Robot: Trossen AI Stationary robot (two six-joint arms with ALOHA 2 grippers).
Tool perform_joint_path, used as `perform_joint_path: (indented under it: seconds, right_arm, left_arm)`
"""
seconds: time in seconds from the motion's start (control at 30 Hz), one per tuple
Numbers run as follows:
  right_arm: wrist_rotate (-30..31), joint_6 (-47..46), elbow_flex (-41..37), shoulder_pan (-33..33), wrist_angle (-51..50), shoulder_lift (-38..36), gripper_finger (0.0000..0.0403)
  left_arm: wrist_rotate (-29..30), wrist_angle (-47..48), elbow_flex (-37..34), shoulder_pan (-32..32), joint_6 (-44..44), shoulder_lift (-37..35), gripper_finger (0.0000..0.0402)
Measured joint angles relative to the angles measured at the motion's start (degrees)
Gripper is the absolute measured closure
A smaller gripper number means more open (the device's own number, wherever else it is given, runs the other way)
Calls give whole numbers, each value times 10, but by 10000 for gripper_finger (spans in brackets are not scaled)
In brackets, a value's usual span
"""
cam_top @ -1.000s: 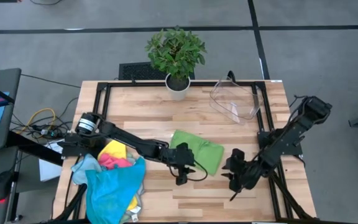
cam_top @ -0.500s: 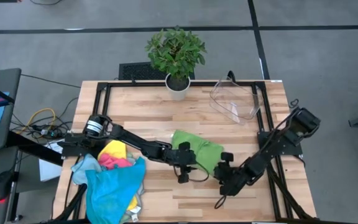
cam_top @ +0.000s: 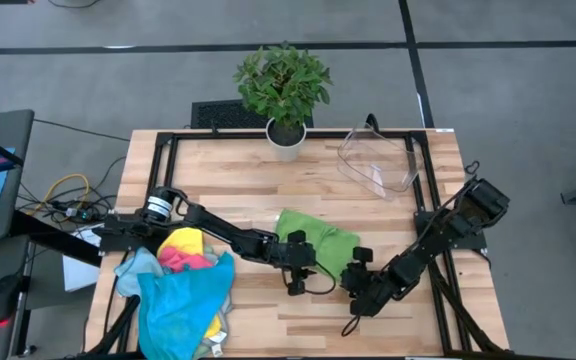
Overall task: Fold microfiber towels
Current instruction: Fold the green microfiber towel
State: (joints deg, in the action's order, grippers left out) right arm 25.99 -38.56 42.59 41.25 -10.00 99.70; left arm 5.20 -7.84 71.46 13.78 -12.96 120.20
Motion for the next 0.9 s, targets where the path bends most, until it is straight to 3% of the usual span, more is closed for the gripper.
perform_joint_path:
  seconds: [0.3,0.73,0.9]
  right_arm:
    - [0,-49,0,3,-23,-4,275]
    - [-20,-29,41,2,-95,-6,387]
    - [-24,13,88,2,-157,-4,382]
  left_arm:
    - [11,5,0,0,10,0,292]
    - [5,3,-4,1,8,12,292]
    - [-9,47,-6,-2,-11,-11,304]
